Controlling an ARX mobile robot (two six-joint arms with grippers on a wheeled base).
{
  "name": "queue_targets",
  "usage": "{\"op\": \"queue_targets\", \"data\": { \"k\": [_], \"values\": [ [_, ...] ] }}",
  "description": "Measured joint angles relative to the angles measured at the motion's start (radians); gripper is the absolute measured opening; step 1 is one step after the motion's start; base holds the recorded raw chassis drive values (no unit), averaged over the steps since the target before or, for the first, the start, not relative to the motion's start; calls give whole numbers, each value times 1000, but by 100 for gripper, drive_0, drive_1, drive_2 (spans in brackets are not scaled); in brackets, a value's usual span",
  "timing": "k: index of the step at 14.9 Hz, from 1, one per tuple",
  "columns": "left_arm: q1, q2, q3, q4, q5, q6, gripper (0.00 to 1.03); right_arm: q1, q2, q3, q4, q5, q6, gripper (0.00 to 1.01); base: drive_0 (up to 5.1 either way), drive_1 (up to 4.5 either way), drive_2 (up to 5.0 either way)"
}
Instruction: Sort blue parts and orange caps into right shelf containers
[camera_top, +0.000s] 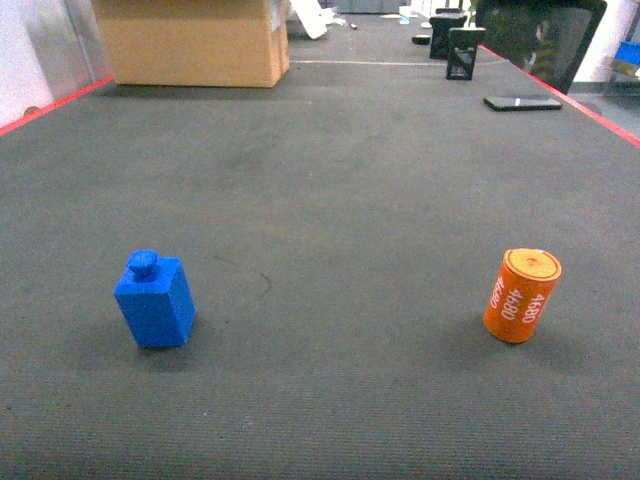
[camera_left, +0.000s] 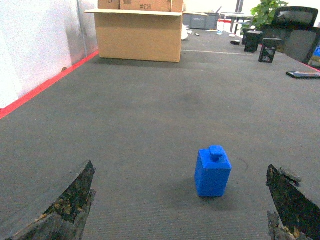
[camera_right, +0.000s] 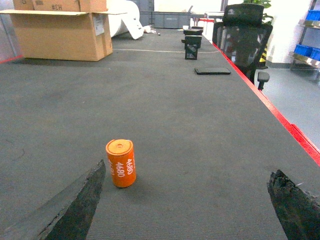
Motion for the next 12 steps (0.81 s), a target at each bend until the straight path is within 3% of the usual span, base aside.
{"op": "queue_targets", "data": {
  "k": [8, 9, 10, 11, 12],
  "values": [
    [0, 0, 0, 0, 0, 0, 98, 0, 0, 0, 0, 0, 0, 98, 0, 0, 0],
    [-29, 13, 0, 0, -78, 16, 98, 5, 2, 0, 1, 18, 0, 98, 0, 0, 0],
    [-152, 130, 0, 132, -271, 45, 98, 134, 103, 3, 103, 265, 20, 98, 0, 0, 0],
    [-205, 289, 0, 304, -345, 57, 98, 219, 250, 5, 250, 396, 23, 98, 0, 0, 0],
    [-200, 500, 6, 527, -349, 57, 98, 233, 426, 21, 423, 464, 22, 98, 0, 0, 0]
  ]
}}
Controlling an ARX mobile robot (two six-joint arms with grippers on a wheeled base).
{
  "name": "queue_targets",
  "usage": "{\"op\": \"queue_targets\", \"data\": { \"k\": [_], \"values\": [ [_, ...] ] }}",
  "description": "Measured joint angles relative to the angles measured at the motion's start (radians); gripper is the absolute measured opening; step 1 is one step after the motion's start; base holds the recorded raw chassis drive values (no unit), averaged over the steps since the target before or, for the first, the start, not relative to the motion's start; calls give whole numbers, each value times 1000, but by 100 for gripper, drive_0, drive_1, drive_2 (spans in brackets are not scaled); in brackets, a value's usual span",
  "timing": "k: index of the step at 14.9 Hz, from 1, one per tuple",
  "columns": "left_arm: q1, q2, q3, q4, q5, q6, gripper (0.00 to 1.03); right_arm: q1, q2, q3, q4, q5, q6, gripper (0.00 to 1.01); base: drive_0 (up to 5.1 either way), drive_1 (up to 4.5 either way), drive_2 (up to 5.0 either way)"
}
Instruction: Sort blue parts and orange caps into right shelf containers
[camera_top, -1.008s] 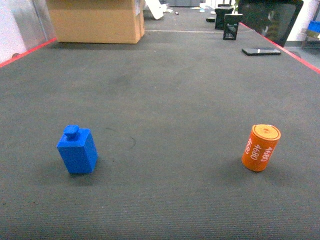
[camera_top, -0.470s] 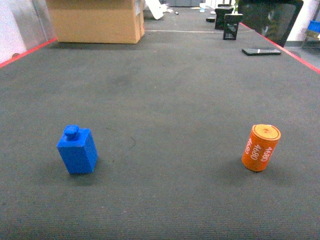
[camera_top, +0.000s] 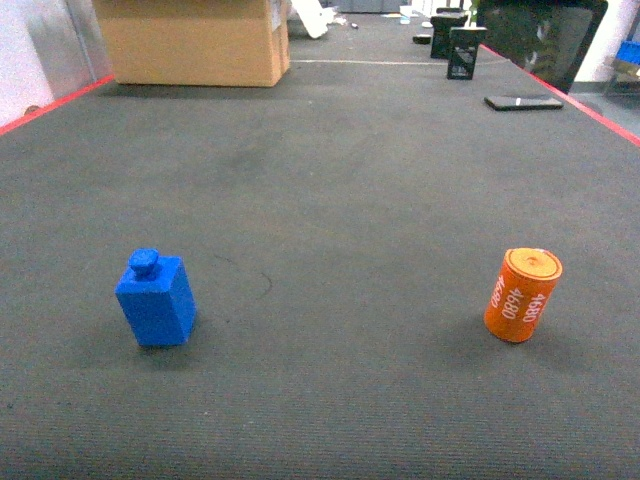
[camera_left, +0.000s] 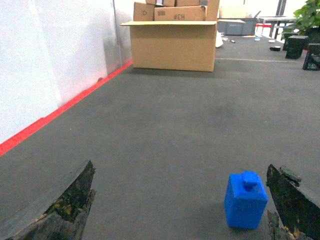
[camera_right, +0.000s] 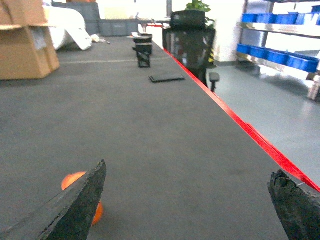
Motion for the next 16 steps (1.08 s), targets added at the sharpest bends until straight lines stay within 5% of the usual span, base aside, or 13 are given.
{"op": "queue_targets", "data": {
  "k": [1, 2, 5, 9, 16],
  "values": [
    [16, 286, 50, 248, 47, -4, 98, 20, 224, 53, 208, -9, -11, 98, 0, 0, 0],
    [17, 320, 61, 278, 53, -5, 98, 23, 252, 63, 233, -15, -11, 98, 0, 0, 0],
    [28, 818, 298, 600, 114, -39, 98, 25, 752, 248, 558, -90, -14, 98, 0, 0, 0],
    [-62, 1226, 500, 630, 107, -90, 98, 55, 1277, 454, 645, -116, 29, 98, 0, 0, 0],
    [-69, 1493, 603, 619, 114, -110, 98, 62, 1519, 537, 665, -119, 90, 98, 0, 0, 0]
  ]
}}
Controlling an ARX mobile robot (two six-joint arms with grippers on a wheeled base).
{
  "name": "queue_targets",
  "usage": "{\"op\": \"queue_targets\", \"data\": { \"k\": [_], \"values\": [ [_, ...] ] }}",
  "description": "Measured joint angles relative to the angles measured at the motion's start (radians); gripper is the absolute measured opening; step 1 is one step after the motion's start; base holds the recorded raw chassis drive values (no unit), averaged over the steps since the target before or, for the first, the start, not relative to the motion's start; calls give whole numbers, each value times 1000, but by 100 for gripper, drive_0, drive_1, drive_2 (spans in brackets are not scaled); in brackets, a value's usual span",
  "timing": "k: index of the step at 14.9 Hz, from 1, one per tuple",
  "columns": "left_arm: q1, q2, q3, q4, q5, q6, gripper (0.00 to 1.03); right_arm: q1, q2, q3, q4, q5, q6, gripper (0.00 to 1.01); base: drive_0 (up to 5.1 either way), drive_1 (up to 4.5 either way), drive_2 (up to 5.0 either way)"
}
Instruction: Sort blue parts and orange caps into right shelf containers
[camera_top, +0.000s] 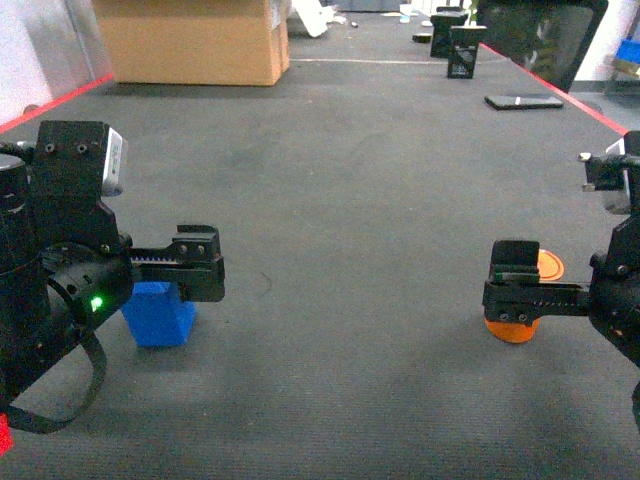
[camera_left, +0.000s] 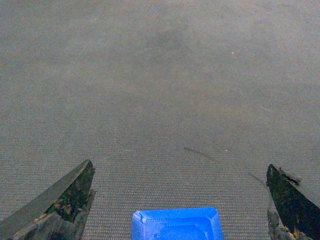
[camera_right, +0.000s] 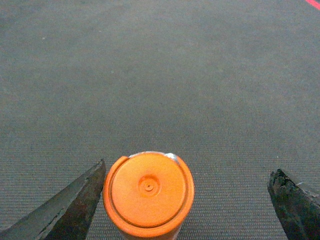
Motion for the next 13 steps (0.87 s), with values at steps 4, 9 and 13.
{"op": "queue_targets", "data": {
  "k": [4, 9, 13],
  "values": [
    [17, 113, 10, 6, 5, -11, 98, 0, 136, 46, 10, -6, 34, 98, 0, 0, 0],
    [37, 166, 62, -65, -18, -47, 73, 0, 238, 108, 24, 18, 71, 66, 0, 0, 0],
    [27, 161, 41, -46, -16, -56, 42, 0, 237, 87, 51, 21, 71, 44, 0, 0, 0]
  ]
}}
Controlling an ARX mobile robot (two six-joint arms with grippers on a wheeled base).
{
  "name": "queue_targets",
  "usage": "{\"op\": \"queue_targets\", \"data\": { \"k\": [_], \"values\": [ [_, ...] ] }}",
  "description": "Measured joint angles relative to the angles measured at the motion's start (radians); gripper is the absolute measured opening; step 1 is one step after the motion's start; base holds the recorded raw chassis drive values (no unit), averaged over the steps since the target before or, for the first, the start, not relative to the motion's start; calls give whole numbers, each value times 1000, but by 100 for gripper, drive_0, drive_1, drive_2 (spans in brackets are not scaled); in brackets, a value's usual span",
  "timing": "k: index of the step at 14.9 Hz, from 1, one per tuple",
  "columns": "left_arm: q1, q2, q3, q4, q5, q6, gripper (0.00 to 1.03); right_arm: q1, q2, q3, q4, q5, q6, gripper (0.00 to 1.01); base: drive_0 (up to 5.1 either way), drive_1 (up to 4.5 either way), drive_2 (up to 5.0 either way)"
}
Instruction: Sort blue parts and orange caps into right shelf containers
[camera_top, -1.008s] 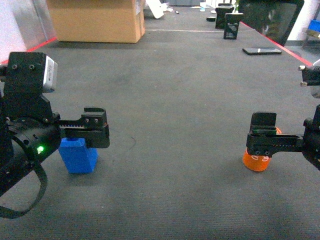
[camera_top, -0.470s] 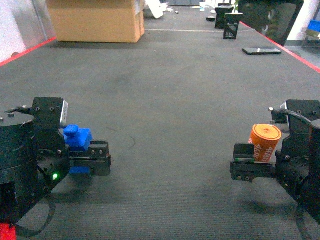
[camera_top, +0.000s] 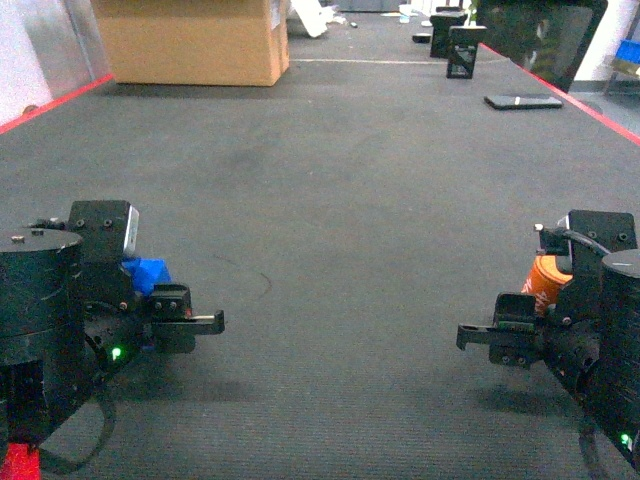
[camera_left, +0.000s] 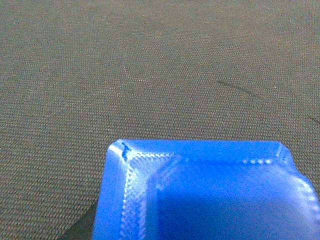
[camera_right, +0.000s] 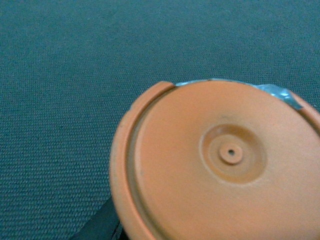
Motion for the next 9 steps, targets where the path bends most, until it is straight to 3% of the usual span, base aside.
{"op": "queue_targets", "data": {
  "k": [2, 6, 9],
  "values": [
    [0, -23, -35, 37, -16, -2, 42, 0, -24, -35, 20, 2, -2, 44, 0, 0, 0],
    [-13, -257, -171, 148, -63, -6, 42, 27, -269, -207, 89, 17, -64, 44, 0, 0, 0],
    [-37, -545, -336, 145, -121, 36, 42, 55, -618, -410, -13, 54, -90, 44, 0, 0, 0]
  ]
}}
